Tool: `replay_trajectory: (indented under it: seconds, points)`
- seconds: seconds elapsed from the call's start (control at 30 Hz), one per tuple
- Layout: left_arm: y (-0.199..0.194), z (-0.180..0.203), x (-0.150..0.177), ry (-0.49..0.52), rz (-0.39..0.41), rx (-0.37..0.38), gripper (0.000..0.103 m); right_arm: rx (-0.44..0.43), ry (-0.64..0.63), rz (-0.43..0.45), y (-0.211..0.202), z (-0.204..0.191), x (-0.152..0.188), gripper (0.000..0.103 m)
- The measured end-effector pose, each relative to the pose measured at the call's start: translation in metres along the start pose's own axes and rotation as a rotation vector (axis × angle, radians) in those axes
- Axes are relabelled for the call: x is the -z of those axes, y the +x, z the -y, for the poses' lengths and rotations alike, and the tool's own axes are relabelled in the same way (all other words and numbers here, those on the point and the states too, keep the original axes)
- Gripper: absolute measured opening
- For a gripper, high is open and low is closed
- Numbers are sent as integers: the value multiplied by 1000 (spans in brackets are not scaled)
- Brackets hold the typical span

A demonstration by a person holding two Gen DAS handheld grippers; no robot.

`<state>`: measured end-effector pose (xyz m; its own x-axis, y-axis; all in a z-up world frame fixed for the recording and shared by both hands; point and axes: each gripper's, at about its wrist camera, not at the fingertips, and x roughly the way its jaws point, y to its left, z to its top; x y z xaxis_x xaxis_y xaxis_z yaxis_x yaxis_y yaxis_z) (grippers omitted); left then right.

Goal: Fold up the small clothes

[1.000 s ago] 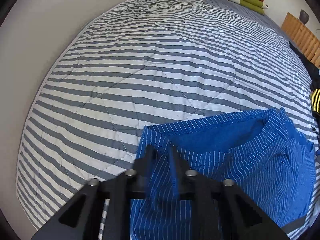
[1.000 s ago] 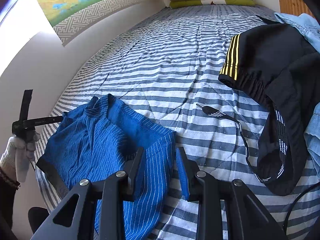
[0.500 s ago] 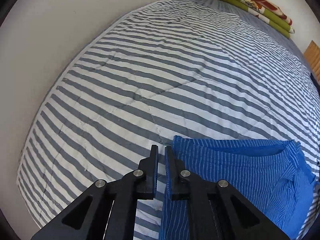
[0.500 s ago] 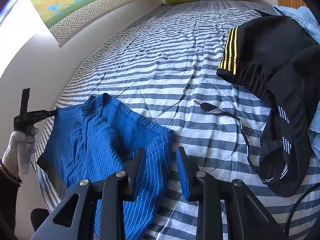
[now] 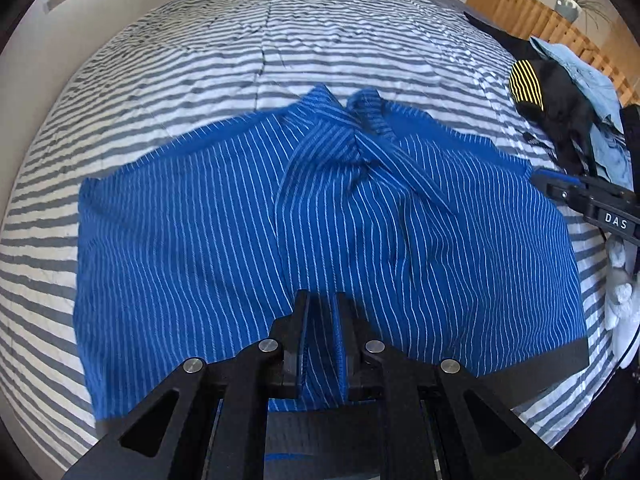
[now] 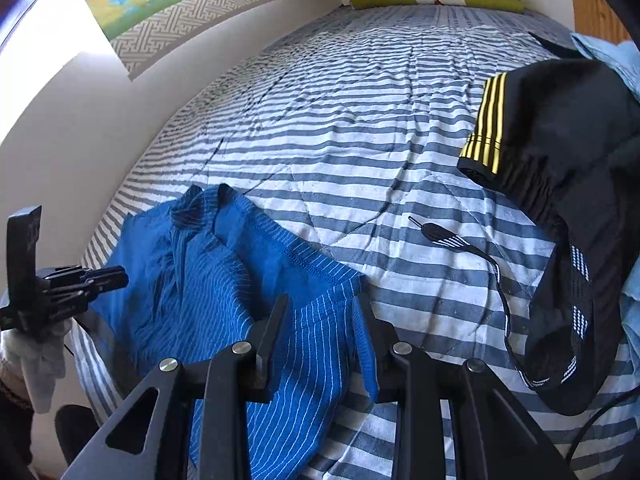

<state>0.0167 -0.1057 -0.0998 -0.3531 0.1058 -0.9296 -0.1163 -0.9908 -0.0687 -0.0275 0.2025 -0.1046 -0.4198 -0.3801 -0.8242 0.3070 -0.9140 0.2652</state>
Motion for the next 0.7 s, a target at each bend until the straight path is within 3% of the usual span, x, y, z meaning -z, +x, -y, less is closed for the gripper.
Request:
replay_trajectory:
  seconds: [0.2,0.27,0.33,0.47,0.5,0.57,0.6,0.7]
  points:
    - [1,-10,5,-53,16,59,11,108,-100,-14,17,-11,5,24]
    - [0,-8,7,-39,22,55,11,140,-124,-5,16,-13,4,6]
    - [-1,-7,9,-28,32,51,11,76,-43,-5,10,-1,0,5]
    - [-2,-10,13,-34,49,65,11,-103,237,18,-17,48,-10,4]
    - [-2,-11,13,-35,49,68,11,-96,261,29,-22,55,-10,4]
    - [-1,-11,12,-31,47,64,11,46,197,36,-25,54,-11,5]
    - [0,-10,11,-26,46,60,11,72,185,37,-25,53,-11,7]
    - [0,-9,10,-14,44,52,11,-24,202,44,-21,49,-12,8]
